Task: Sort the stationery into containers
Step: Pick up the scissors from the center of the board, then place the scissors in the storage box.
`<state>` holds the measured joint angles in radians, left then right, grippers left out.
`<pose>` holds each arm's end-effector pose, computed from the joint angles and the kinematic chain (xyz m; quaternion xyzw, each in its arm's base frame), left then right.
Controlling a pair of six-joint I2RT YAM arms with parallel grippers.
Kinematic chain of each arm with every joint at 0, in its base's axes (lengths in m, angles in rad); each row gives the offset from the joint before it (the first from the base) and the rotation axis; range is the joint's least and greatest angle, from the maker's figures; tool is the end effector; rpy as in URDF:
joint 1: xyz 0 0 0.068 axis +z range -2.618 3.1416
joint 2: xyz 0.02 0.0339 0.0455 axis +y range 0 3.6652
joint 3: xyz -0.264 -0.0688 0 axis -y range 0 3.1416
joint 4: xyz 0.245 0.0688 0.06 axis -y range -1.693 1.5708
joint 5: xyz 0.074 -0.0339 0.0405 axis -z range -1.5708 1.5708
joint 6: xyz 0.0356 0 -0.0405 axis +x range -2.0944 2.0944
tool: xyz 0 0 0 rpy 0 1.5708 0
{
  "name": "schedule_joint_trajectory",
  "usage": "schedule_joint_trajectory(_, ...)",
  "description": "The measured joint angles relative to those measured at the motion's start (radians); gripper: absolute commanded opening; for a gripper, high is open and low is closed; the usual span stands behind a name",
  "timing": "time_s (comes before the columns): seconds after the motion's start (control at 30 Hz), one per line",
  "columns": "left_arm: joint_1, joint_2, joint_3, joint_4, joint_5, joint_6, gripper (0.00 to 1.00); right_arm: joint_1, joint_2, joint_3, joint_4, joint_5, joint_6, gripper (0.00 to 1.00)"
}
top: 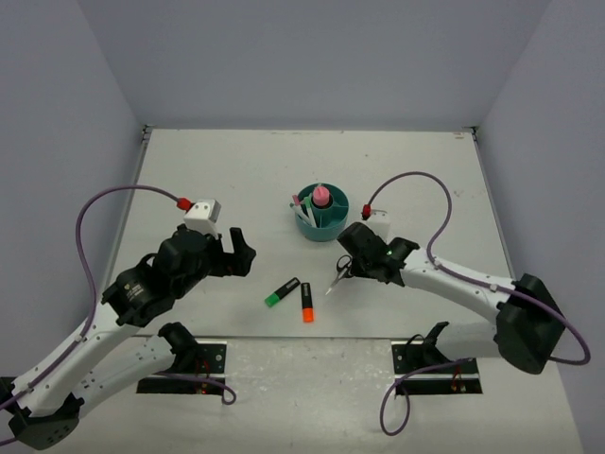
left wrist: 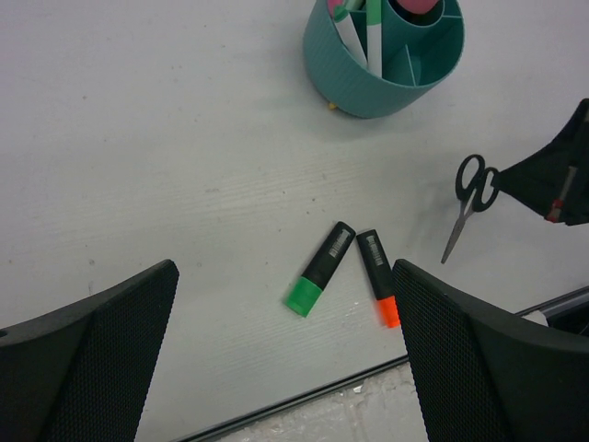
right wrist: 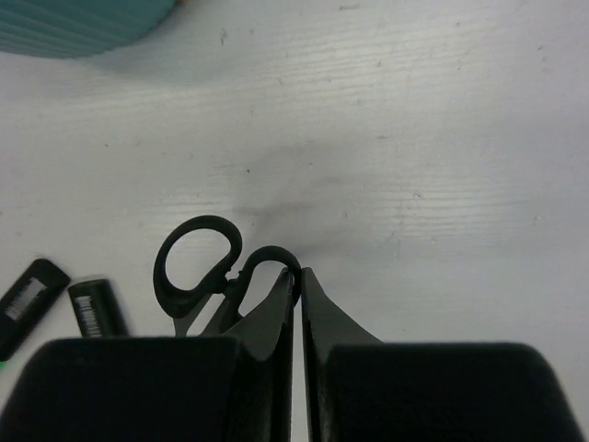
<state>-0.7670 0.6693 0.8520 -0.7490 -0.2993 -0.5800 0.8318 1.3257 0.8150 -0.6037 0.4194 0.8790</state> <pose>0.1039 -0.0855 0.3229 0.0095 0.8696 -0.1948 0.4536 0.1764 0.1720 0.2066 0.0696 0.9514 0.0340 0.2982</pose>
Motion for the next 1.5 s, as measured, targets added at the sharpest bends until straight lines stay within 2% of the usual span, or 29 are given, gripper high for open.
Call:
schedule_joint_trajectory(0.13, 0.0, 0.0, 0.0, 0.0, 0.0, 0.0, 1.0, 0.0, -0.146, 0.006, -0.035, 0.078, -0.007, 0.0)
schedule_joint_trajectory(0.3, 0.0, -0.007, 0.0, 0.0, 0.0, 0.0, 1.0, -0.003, -0.198, 0.083, -0.071, 0.236, -0.053, 0.0)
schedule_joint_trajectory(0.43, 0.0, -0.027, 0.0, 0.0, -0.003, 0.0, 1.0, -0.018, -0.12, 0.221, -0.073, 0.378, -0.108, 0.0)
schedule_joint_trajectory(0.67, 0.0, -0.05, 0.0, 0.0, -0.005, -0.001, 1.0, -0.067, 0.094, 0.388, -0.069, 0.528, -0.188, 0.0)
schedule_joint_trajectory(0.9, 0.0, -0.05, 0.0, 0.0, -0.004, 0.0, 1.0, -0.086, 0.255, 0.507, -0.08, 0.571, -0.246, 0.0)
schedule_joint_trajectory(1.5, 0.0, -0.063, -0.014, 0.0, 0.004, 0.0, 1.0, -0.086, 0.436, 0.628, -0.067, 0.558, -0.279, 0.0)
